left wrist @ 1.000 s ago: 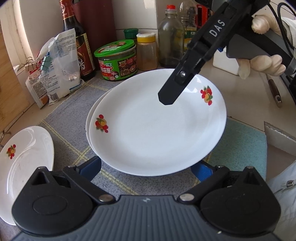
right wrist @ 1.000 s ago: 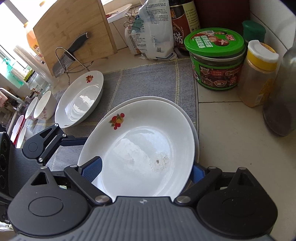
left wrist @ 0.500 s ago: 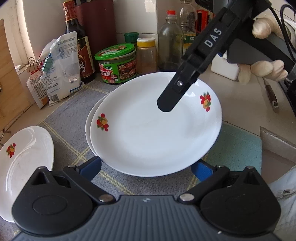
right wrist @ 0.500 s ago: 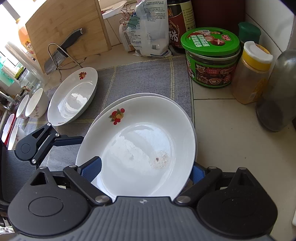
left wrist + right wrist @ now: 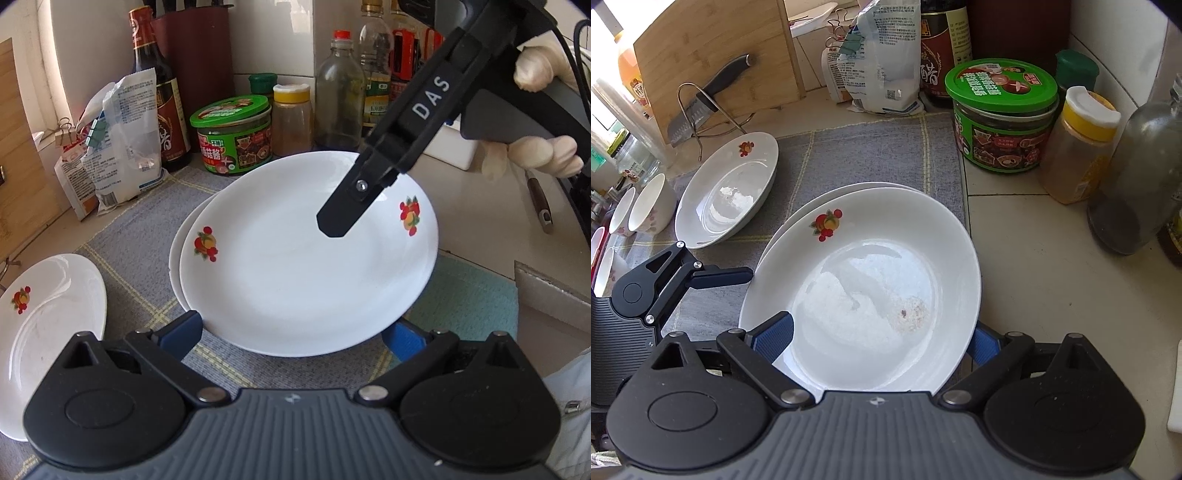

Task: Organize plates and bowls
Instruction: 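Carry the stacked fruit-print plates with both tools and set them on the towel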

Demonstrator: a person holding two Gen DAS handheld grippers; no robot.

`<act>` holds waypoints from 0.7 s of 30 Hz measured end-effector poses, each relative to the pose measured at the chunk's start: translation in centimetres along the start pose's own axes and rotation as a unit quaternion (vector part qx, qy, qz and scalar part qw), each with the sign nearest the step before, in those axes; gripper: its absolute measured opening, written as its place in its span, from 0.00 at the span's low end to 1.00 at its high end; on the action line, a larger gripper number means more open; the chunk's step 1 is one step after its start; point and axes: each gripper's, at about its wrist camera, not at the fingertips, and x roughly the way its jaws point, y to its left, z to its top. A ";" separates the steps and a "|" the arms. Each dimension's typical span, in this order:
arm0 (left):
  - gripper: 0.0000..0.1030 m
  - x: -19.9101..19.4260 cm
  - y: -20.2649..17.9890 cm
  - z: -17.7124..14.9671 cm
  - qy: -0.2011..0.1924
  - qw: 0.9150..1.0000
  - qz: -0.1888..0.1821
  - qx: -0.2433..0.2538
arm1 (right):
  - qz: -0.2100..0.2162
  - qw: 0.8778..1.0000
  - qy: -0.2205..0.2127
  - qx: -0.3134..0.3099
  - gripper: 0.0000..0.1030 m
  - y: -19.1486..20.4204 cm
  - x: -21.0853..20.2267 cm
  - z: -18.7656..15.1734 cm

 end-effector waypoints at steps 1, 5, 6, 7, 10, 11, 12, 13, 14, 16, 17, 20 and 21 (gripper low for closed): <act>0.99 0.0 0.0 0.0 -0.001 1.000 0.001 -0.001 | -0.005 1.000 -0.001 -0.002 0.96 0.1 0.0 0.0; 0.99 -0.2 -0.2 -0.1 -0.004 1.000 0.002 -0.008 | -0.012 1.000 -0.003 -0.003 0.96 0.2 -0.1 0.0; 0.99 -0.2 -0.2 -0.1 -0.005 1.000 0.002 -0.009 | -0.015 1.000 -0.002 -0.004 0.96 0.3 -0.1 0.0; 0.99 -0.3 -0.2 -0.2 -0.005 1.000 0.002 -0.009 | -0.019 1.000 -0.001 -0.005 0.96 0.4 -0.1 -0.1; 0.99 -0.4 -0.2 -0.2 -0.007 1.000 0.003 -0.010 | -0.029 1.000 0.002 -0.007 0.96 0.5 -0.1 -0.2; 0.99 -0.5 -0.2 -0.3 -0.007 1.000 0.002 -0.011 | -0.031 0.999 0.002 -0.008 0.96 0.5 -0.1 -0.2; 0.99 -0.6 -0.2 -0.4 -0.007 1.000 0.002 -0.014 | -0.034 0.999 0.002 -0.010 0.96 0.5 -0.1 -0.3; 0.99 -0.7 -0.1 -0.4 -0.009 1.000 0.001 -0.019 | -0.034 0.999 -0.002 -0.015 0.97 0.6 -0.3 -0.3; 0.99 -0.8 -0.1 -0.5 -0.011 1.000 0.001 -0.023 | -0.030 0.999 -0.006 -0.018 0.99 0.7 -0.5 -0.3; 0.99 -1.2 0.1 -0.4 -0.018 0.999 0.005 -0.029 | -0.034 0.999 -0.017 -0.026 1.00 1.2 -1.1 -0.1; 0.99 -1.4 0.2 -0.4 -0.022 0.999 0.009 -0.032 | -0.037 0.998 -0.023 -0.034 1.00 1.5 -1.3 -0.1; 0.99 -2.2 0.6 -0.2 -0.035 0.998 0.027 -0.046 | -0.037 0.997 -0.045 -0.051 1.00 2.3 -1.6 0.1; 0.99 -2.5 0.9 -0.3 -0.039 0.997 0.036 -0.052 | -0.032 0.997 -0.051 -0.057 1.00 2.6 -1.6 0.2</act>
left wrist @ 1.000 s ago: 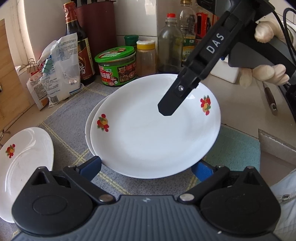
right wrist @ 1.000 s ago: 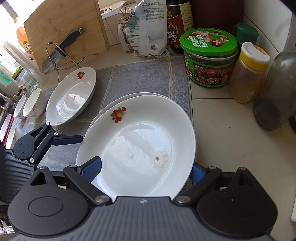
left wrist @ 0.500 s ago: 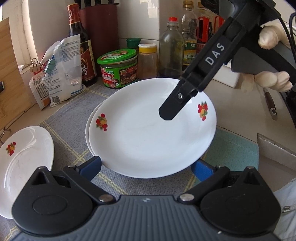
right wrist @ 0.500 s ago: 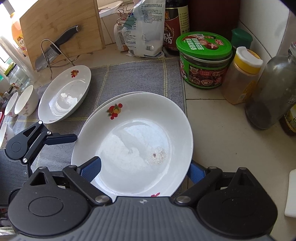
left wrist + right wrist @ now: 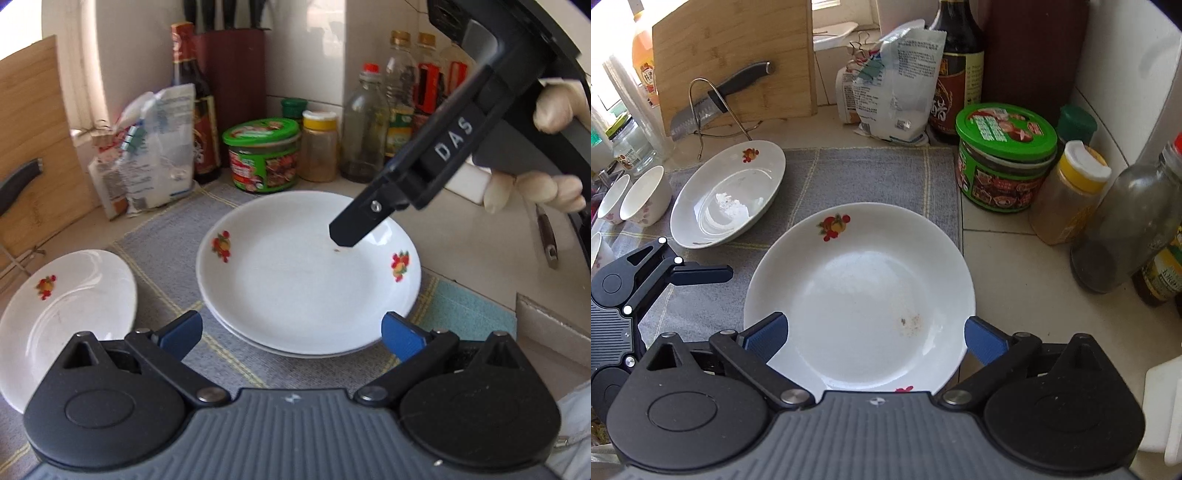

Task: Organize plates and bowls
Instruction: 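Carry the stacked fruit-print plates with both tools and set them on the towel, then move the right tool to the deep fruit-print plate by the cutting board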

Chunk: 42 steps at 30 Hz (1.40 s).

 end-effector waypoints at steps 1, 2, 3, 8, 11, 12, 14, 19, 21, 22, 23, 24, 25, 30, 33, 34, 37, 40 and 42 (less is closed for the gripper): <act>0.99 -0.4 0.3 0.0 -0.003 1.000 0.010 -0.006 | 0.007 1.000 -0.006 -0.006 1.00 0.4 0.1 0.1; 0.99 -0.7 0.6 -0.1 -0.004 1.000 0.020 -0.014 | 0.013 1.000 -0.011 -0.012 1.00 0.8 0.2 0.3; 0.99 -1.0 1.0 -0.2 -0.004 0.999 0.030 -0.023 | 0.021 0.999 -0.015 -0.020 1.00 1.3 0.3 0.4; 0.99 -3.5 3.2 -1.7 -0.016 0.993 0.083 -0.086 | 0.035 0.997 -0.046 -0.058 1.00 4.7 0.9 1.3; 0.99 -5.5 4.4 -3.2 -0.022 0.986 0.111 -0.119 | 0.029 0.994 -0.066 -0.079 1.00 7.0 1.3 2.2; 0.99 -6.2 4.9 -3.8 -0.024 0.984 0.123 -0.129 | 0.027 0.993 -0.072 -0.088 1.00 7.8 1.4 2.6; 0.99 -7.8 5.6 -4.8 -0.030 0.979 0.141 -0.144 | 0.028 0.991 -0.080 -0.099 1.00 9.5 1.8 3.4; 0.99 -11.7 7.0 -7.7 -0.027 0.968 0.181 -0.170 | 0.027 0.987 -0.095 -0.125 1.00 14.2 2.7 5.0; 0.99 -13.0 7.5 -8.8 -0.026 0.964 0.197 -0.175 | 0.031 0.987 -0.095 -0.129 1.00 15.9 3.3 5.5; 0.99 -13.4 7.7 -9.2 -0.025 0.963 0.202 -0.177 | 0.035 0.987 -0.093 -0.127 1.00 16.6 3.6 5.7; 0.99 -14.1 8.0 -9.8 -0.025 0.961 0.209 -0.180 | 0.036 0.988 -0.091 -0.122 1.00 17.2 3.9 5.8; 0.99 -14.6 8.2 -10.4 -0.025 0.959 0.215 -0.181 | 0.037 0.988 -0.086 -0.119 1.00 17.9 4.2 6.0; 0.99 -15.0 8.4 -10.7 -0.025 0.958 0.220 -0.182 | 0.037 0.989 -0.084 -0.118 1.00 18.6 4.6 6.0; 0.99 -16.5 9.6 -12.3 -0.028 0.956 0.226 -0.188 | 0.036 0.989 -0.082 -0.117 1.00 21.3 5.0 6.3; 0.99 -16.8 10.1 -12.7 -0.030 0.954 0.231 -0.190 | 0.036 0.988 -0.079 -0.128 1.00 22.3 5.4 6.5; 0.99 -16.8 10.1 -12.8 -0.030 0.954 0.231 -0.191 | 0.035 0.988 -0.079 -0.130 1.00 22.6 5.5 6.6; 0.99 -16.4 10.2 -12.6 -0.031 0.952 0.232 -0.196 | 0.050 0.986 -0.077 -0.139 1.00 22.5 5.7 7.1; 0.99 -15.6 10.5 -12.1 -0.024 0.950 0.235 -0.205 | 0.052 0.985 -0.079 -0.146 1.00 22.1 5.8 7.7; 0.99 -15.3 10.5 -11.8 -0.027 0.954 0.217 -0.205 | 0.056 0.982 -0.074 -0.161 1.00 21.8 6.0 8.1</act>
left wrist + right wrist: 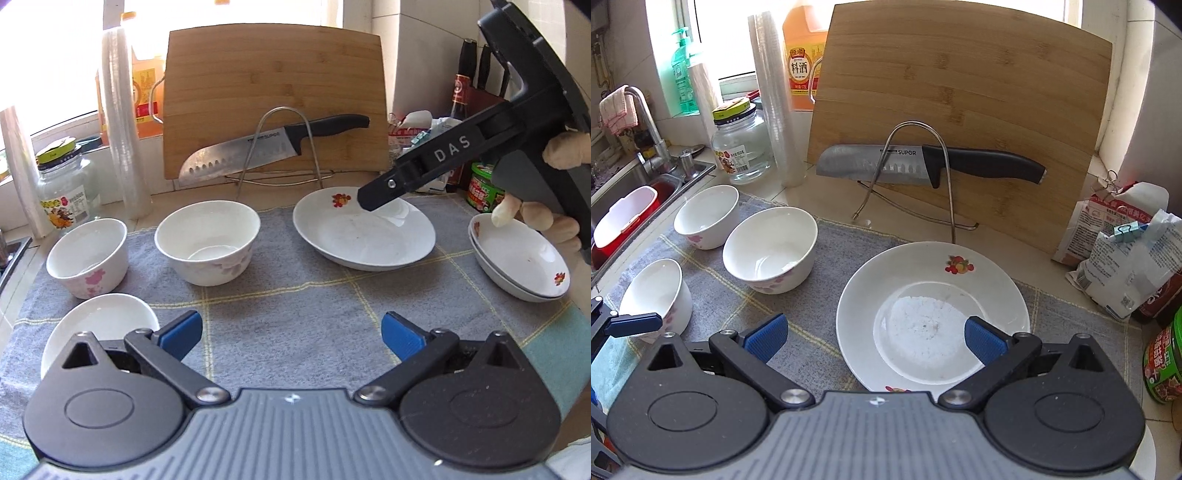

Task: Organize plates and bowls
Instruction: 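Move the right tool to the deep fruit-print plate by the cutting board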

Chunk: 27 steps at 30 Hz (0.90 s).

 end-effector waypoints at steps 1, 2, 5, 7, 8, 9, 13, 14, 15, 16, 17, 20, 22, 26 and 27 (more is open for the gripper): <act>0.99 0.1 -0.1 0.1 0.001 1.000 -0.002 0.002 | -0.002 1.000 0.008 -0.010 1.00 -0.2 0.3 0.2; 0.99 0.3 -0.4 0.3 0.004 1.000 0.003 0.006 | -0.004 1.000 0.016 -0.016 1.00 -0.6 0.5 0.4; 0.99 0.6 -0.8 1.0 0.012 1.000 0.015 0.009 | -0.018 0.999 0.041 0.010 1.00 -2.6 1.6 1.5; 0.99 0.6 -1.0 1.5 0.003 1.000 0.027 0.005 | -0.037 0.997 0.053 0.043 1.00 -4.2 2.8 2.0; 0.99 0.8 -1.2 1.6 0.001 0.999 0.039 0.003 | -0.054 0.995 0.056 0.057 1.00 -4.9 3.5 2.2; 0.99 0.9 -1.3 1.7 -0.002 0.999 0.051 -0.002 | -0.076 0.993 0.059 0.068 1.00 -5.3 4.4 2.3; 0.99 1.4 -1.5 1.5 0.003 0.998 0.065 -0.019 | -0.135 0.984 0.074 0.092 1.00 -6.0 7.1 2.3; 0.99 1.7 -1.5 1.4 0.007 0.998 0.065 -0.023 | -0.137 0.984 0.071 0.093 1.00 -6.0 7.4 2.4; 0.99 2.3 -1.5 1.3 0.017 0.997 0.067 -0.025 | -0.134 0.985 0.067 0.091 1.00 -5.8 7.6 2.5; 0.99 2.8 -1.7 1.1 0.027 0.997 0.071 -0.022 | -0.131 0.986 0.059 0.088 1.00 -5.7 7.6 2.6; 0.99 3.3 -1.9 1.0 0.036 0.996 0.075 -0.018 | -0.129 0.987 0.055 0.083 1.00 -5.6 7.7 2.7; 0.99 4.2 -2.3 0.8 0.057 0.995 0.078 -0.017 | -0.110 0.988 0.066 0.085 1.00 -6.0 8.4 2.8; 0.99 4.2 -2.3 0.9 0.056 0.996 0.069 -0.018 | -0.099 0.988 0.075 0.095 1.00 -6.3 8.5 2.5; 0.99 4.4 -2.7 1.4 0.051 0.995 0.078 0.025 | -0.064 0.990 0.076 0.101 1.00 -6.6 7.6 2.1; 0.99 4.3 -2.6 1.4 0.045 0.996 0.071 0.028 | -0.055 0.991 0.065 0.102 1.00 -6.7 6.8 2.0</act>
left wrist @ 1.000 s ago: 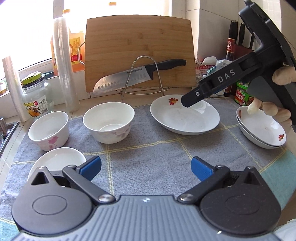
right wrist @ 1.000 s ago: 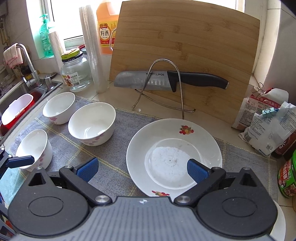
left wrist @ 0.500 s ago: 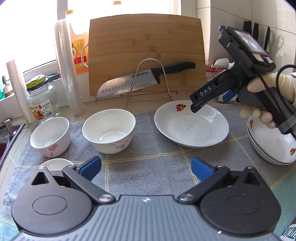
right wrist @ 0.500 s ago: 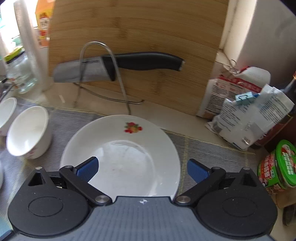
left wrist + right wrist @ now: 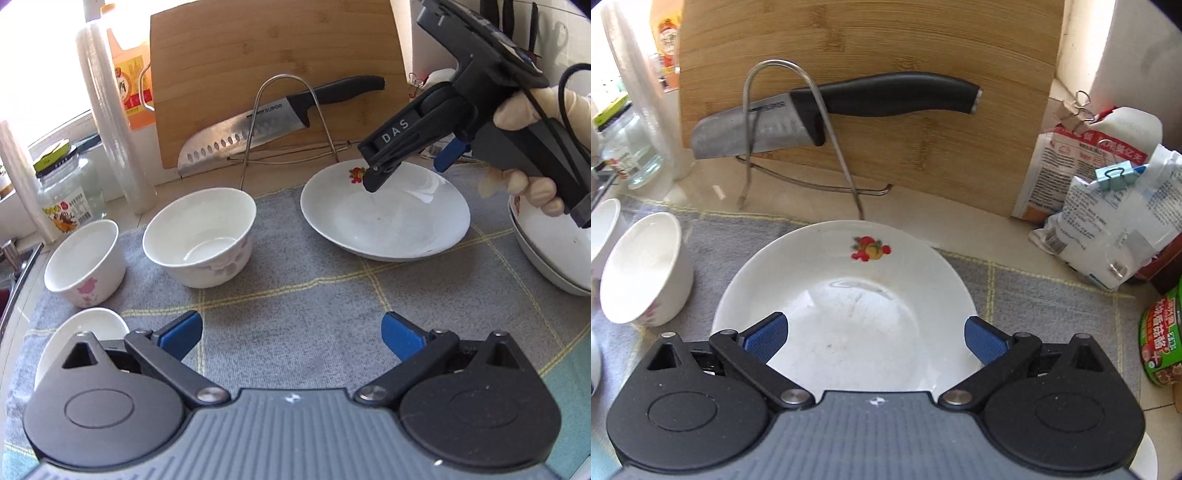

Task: Organize plates and bowls
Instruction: 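Move the right tool to the deep fruit-print plate by the cutting board, then grasp the deep plate's rim with the right tool and lift it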

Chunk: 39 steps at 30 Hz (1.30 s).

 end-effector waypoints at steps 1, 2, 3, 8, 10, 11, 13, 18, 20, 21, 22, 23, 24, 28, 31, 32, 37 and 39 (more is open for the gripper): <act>0.99 0.0 0.1 -0.1 -0.001 1.000 -0.014 0.001 | 0.008 1.000 -0.002 -0.003 1.00 -0.1 -0.5 -0.1; 0.99 -0.1 0.2 -0.1 -0.004 1.000 -0.023 0.003 | 0.012 1.000 -0.005 0.000 1.00 -0.4 -1.0 -0.3; 0.99 -0.2 0.2 -0.3 -0.010 1.000 -0.025 0.009 | 0.021 1.000 -0.012 0.009 1.00 -0.8 -1.6 -0.6; 0.99 -0.2 0.6 -1.2 -0.019 0.999 -0.032 0.020 | 0.072 0.997 -0.003 0.016 1.00 -2.2 -2.5 -1.8; 0.99 0.1 0.9 -1.5 -0.011 0.999 -0.039 0.016 | 0.081 0.997 -0.006 -0.006 1.00 -2.0 -2.9 -2.0; 0.99 0.3 1.0 -1.6 -0.010 0.999 -0.040 0.014 | 0.079 0.997 -0.008 -0.016 1.00 -1.9 -3.2 -2.1; 0.99 0.7 1.1 -1.6 -0.005 0.999 -0.048 0.010 | 0.078 0.996 -0.011 -0.032 1.00 -1.6 -3.5 -2.1; 0.99 0.8 -0.1 -0.8 -0.016 0.997 -0.066 0.045 | 0.062 0.997 -0.025 -0.035 1.00 -2.1 -4.0 -1.3; 0.99 1.3 -0.6 -0.3 -0.008 0.995 -0.090 0.044 | 0.067 0.997 -0.019 -0.039 1.00 -2.5 -3.5 -1.2; 0.99 1.7 -1.0 -0.1 -0.009 0.994 -0.095 0.051 | 0.066 0.997 -0.014 -0.043 1.00 -2.6 -3.2 -1.1; 0.99 1.9 -1.3 0.1 -0.010 0.994 -0.096 0.056 | 0.067 0.997 -0.003 -0.044 1.00 -2.8 -2.8 -1.2; 0.99 2.2 -1.8 0.3 -0.009 0.993 -0.098 0.059 | 0.068 0.997 0.004 -0.043 1.00 -3.0 -2.3 -1.4; 0.99 2.7 -2.0 0.6 -0.006 0.992 -0.106 0.060 | 0.070 0.997 0.013 -0.043 1.00 -3.2 -1.9 -1.4; 0.99 4.5 -3.2 1.3 0.000 0.989 -0.126 0.072 | 0.071 0.996 0.046 -0.037 1.00 -4.0 -0.1 -2.0; 0.99 5.7 -3.5 1.4 0.010 0.988 -0.134 0.075 | 0.082 0.995 0.052 -0.021 1.00 -4.7 0.6 -2.1; 0.99 6.0 -3.4 1.4 0.012 0.988 -0.136 0.073 | 0.086 0.995 0.054 -0.018 1.00 -4.9 0.8 -2.1; 0.99 7.5 -3.3 1.6 0.018 0.986 -0.149 0.075 | 0.093 0.994 0.059 -0.005 1.00 -5.5 1.9 -1.6; 0.99 8.1 -3.4 1.8 0.021 0.985 -0.155 0.075 | 0.097 0.993 0.063 0.002 1.00 -5.7 2.4 -1.5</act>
